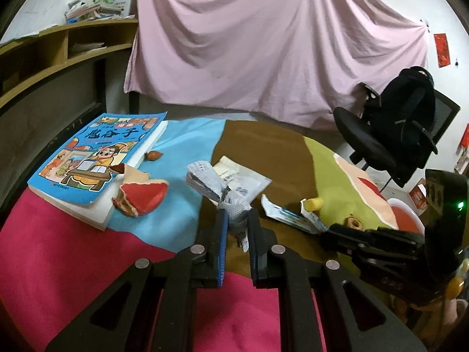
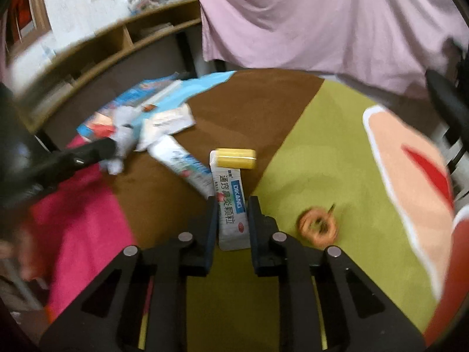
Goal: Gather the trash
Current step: 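Grasp the white DIKANG packet with the right gripper while the left grasps grey crumpled tissue, then carry the packet and tissue over the orange bucket and open both grippers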
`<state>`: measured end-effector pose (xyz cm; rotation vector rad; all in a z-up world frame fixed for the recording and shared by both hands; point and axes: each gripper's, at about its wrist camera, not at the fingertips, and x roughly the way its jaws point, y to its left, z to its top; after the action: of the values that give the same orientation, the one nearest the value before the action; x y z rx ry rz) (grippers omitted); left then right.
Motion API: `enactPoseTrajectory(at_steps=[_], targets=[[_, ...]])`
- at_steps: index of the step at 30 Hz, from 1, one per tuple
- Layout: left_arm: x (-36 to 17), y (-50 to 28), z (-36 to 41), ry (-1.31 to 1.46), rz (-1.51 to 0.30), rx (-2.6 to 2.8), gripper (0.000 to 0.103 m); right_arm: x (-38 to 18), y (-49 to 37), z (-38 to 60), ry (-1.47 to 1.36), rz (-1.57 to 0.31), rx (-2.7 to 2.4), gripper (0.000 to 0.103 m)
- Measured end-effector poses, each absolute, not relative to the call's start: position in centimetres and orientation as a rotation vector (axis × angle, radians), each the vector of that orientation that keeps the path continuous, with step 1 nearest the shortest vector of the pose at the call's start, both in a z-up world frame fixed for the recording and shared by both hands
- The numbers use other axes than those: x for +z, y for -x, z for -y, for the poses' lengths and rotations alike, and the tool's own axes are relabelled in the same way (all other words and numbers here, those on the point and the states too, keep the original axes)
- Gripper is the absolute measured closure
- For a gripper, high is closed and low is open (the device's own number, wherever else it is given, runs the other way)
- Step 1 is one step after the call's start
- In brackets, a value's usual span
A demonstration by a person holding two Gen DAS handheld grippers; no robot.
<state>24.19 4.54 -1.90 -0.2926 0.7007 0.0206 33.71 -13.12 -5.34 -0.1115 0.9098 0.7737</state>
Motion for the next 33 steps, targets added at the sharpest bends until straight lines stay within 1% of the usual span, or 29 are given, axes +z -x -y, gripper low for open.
enactPoseTrajectory(at_steps=[3, 8, 14, 17, 24, 29, 33], targets=[[-1.6, -23.6, -3.8, 0.277, -0.694, 0.009, 0.093, -4.6, -32.9, 14.6, 0.031, -0.911, 0.796, 0.054], [-0.8, -22.6, -2.1, 0.247, -0.658, -0.022, 0.093, -3.1, -30.8, 15.8, 0.086, -0.830, 0.754, 0.054], [1.5, -21.0, 0.7, 0.174, -0.548, -0.076, 0.093, 0.1, -27.9, 18.9, 0.012, -0.621, 0.734, 0.054], [3.2, -20.4, 3.0, 0.123, -0.482, -0.110, 0.093, 1.7, -26.3, 21.0, -0.027, -0.501, 0.690, 0.054], [6.1, -20.1, 8.9, 0.010, -0.396, -0.206, 0.093, 3.8, -23.6, 27.0, -0.111, -0.290, 0.536, 0.054], [6.9, -20.7, 13.7, -0.039, -0.365, -0.283, 0.093, 4.8, -22.4, 31.4, -0.126, -0.188, 0.401, 0.054], [7.1, -21.4, 17.8, -0.071, -0.354, -0.346, 0.093, 5.2, -21.9, 34.3, -0.124, -0.163, 0.319, 0.054]])
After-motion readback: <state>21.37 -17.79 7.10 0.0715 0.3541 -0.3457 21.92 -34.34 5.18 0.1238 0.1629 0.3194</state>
